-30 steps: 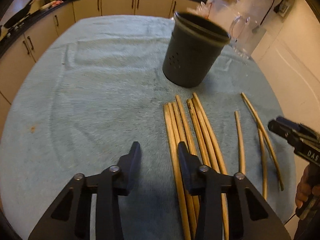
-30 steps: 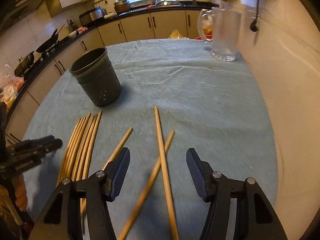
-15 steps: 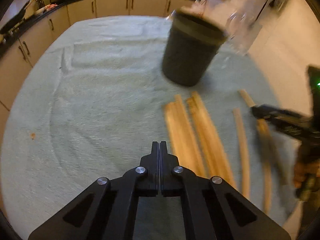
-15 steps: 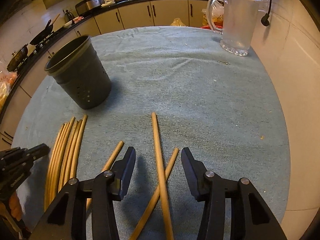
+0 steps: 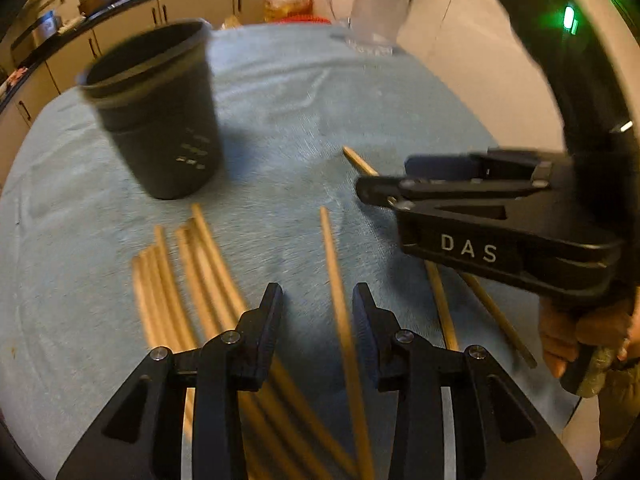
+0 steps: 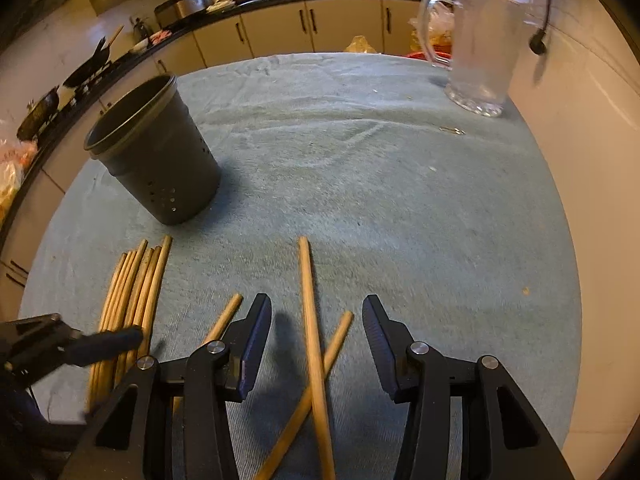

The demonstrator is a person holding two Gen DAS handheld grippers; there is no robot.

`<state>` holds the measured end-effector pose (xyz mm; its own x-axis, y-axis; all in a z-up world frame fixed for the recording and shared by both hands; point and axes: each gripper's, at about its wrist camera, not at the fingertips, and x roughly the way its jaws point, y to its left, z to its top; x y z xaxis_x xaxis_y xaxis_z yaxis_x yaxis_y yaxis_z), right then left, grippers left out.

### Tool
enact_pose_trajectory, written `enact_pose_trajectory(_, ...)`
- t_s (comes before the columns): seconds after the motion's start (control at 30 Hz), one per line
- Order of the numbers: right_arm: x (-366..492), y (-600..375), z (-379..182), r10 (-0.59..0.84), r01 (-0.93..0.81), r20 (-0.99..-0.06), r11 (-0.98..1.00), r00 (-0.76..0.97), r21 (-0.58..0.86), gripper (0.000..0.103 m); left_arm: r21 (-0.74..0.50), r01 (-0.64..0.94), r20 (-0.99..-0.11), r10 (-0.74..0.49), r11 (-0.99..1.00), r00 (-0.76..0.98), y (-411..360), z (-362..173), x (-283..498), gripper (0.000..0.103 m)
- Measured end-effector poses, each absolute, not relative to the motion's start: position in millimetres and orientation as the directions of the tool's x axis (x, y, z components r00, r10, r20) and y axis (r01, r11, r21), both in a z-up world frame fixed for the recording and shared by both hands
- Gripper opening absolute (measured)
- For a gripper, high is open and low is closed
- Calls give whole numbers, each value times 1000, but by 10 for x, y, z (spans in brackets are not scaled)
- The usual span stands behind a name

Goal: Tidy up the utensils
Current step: 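Close the left tool on one chopstick while the right tool grasps another chopstick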

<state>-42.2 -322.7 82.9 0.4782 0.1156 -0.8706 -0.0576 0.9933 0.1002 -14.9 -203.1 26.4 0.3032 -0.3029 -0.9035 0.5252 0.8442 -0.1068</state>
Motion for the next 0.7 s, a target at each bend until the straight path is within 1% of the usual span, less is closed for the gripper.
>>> enact_pose_trajectory(0.03, -392, -3227, 816, 114, -61, -874, 993, 472, 97, 51, -93, 523, -908, -288, 847, 304, -2061, 237, -139, 35)
enact_pose_trajectory(0.1, -324, -3246, 773, 121, -62, -886, 993, 448, 104, 41, -57, 532, -910, -263, 845, 320, -2134, 248, -136, 32)
enact_pose_trajectory(0.13, -313, -3267, 760, 117, -55, -886, 993, 448, 103, 29, -46, 535, -910, -257, 843, 326, -2159, 244, -142, 12)
enact_pose_trajectory(0.17, -306, -3296, 762, 123, -49, -885, 992, 449, 113, 10, -42, 535, -910, -253, 844, 327, -2175, 241, -150, 8)
enact_pose_trajectory(0.2, -305, -3337, 761, 146, -43, -886, 989, 441, 141, 7, -51, 533, -910, -260, 845, 324, -2158, 245, -156, 6)
enact_pose_trajectory(0.3, -378, -3405, 811, 172, -28, -873, 983, 456, 179, 7, -74, 502, -895, -280, 861, 347, -2039, 287, -161, 6)
enact_pose_trajectory(0.4, -515, -3436, 963, 196, -23, -848, 977, 492, 212, 7, -119, 478, -866, -326, 870, 378, -1806, 508, -279, 6)
enact_pose_trajectory(0.53, -813, -3382, 1321, 218, -54, -793, 972, 568, 229, 7, -120, 473, -804, -365, 873, 470, -1516, 932, -552, 6)
enact_pose_trajectory(0.7, -1279, -3238, 1819, 236, -108, -710, 969, 663, 222, 7, -142, 464, -705, -418, 874, 572, -1150, 1406, -932, 6)
